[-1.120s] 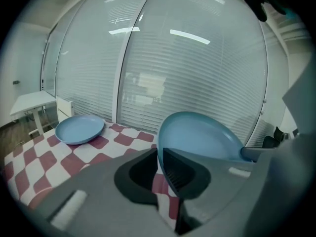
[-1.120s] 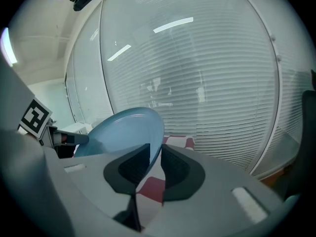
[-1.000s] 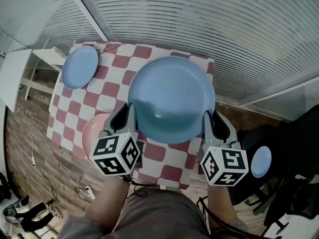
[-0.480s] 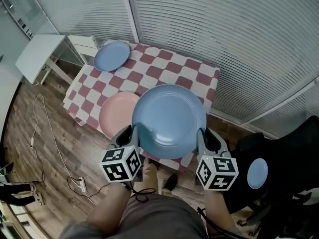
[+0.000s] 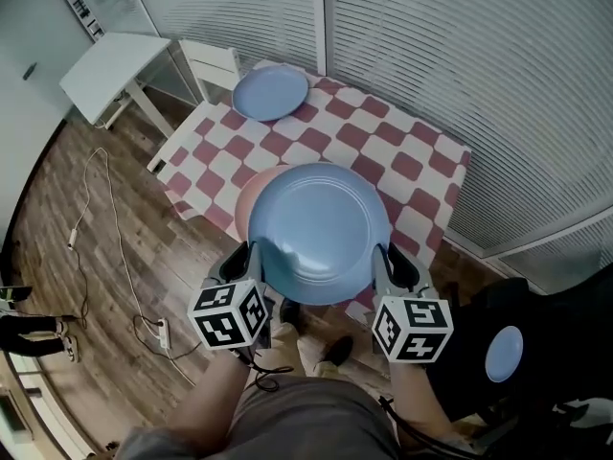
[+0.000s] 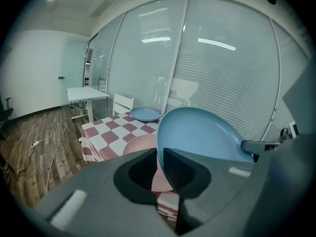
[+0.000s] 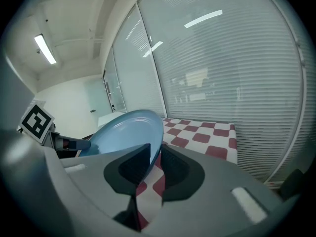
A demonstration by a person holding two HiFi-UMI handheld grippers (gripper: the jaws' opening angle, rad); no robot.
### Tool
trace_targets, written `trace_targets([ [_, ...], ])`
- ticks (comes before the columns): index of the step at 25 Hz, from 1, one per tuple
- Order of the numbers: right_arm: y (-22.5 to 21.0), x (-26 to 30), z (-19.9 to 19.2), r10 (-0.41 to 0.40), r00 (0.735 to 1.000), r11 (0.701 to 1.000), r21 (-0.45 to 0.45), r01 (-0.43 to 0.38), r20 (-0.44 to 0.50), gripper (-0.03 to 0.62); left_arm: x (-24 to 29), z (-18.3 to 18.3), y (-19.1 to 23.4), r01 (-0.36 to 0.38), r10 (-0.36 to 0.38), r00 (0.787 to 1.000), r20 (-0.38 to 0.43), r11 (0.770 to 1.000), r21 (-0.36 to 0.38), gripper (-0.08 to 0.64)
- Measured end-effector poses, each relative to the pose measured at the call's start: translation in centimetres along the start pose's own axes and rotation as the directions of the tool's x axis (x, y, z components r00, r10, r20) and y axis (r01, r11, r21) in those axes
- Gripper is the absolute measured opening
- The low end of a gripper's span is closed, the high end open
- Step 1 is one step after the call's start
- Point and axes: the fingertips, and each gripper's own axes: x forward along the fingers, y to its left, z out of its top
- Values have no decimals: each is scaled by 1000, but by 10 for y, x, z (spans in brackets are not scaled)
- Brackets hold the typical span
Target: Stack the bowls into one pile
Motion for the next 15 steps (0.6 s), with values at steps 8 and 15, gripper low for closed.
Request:
trace_targets([
  [8, 45, 77, -21, 33, 996, 999, 5, -33, -87, 92, 38, -9, 78, -64, 61, 995, -80, 997, -32, 43],
  [15, 52, 126, -52, 25, 982, 1000, 22, -22, -189, 95, 78, -29, 112, -76, 67, 981, -183, 996, -47, 43],
])
